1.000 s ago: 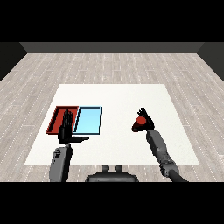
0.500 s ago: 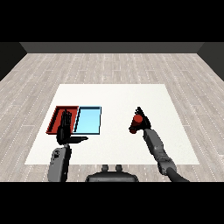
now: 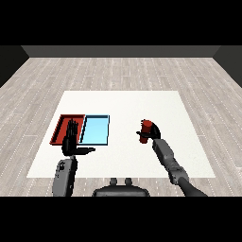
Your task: Pick the red can and put it in the red box
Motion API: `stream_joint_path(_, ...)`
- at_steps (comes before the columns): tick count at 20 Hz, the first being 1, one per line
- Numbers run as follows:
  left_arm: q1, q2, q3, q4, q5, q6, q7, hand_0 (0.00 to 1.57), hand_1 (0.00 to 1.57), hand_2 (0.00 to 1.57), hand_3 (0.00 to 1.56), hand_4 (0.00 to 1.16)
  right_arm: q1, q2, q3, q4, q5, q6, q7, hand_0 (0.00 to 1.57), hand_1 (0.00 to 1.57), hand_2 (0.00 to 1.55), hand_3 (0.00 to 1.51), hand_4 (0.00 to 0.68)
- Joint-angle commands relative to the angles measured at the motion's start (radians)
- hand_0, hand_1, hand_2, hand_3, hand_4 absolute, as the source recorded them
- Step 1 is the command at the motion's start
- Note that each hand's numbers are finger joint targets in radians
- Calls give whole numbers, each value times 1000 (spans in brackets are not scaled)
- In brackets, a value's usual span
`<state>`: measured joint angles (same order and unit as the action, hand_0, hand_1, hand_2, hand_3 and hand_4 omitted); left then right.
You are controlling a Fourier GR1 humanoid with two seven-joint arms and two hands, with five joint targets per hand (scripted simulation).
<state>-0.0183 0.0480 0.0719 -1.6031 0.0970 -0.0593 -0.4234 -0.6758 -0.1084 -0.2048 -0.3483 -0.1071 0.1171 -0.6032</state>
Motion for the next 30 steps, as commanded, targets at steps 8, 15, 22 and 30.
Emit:
stream_joint_path(8,21,-19,-19,19,-42,34,-30,0,0,0,0,0,25,-46,28,-69,28,-25,23,1473,1473,1443,1385,597)
stream_joint_path(15,17,5,-27,34,-11,-27,-20,0,0,0,0,0,17,-8,69,-234,48,-90,50,1427,1427,1432,1368,625)
stream_joint_path(22,-37,-2,-71,-36,-37,10,91,0,0,0,0,0,168,-43,103,-627,3,-49,199,1445,1445,1432,1377,630)
stream_joint_path(30,-22,-48,-178,-24,-66,54,121,0,0,0,0,0,288,102,227,-941,53,-199,320,1445,1445,1432,1387,651)
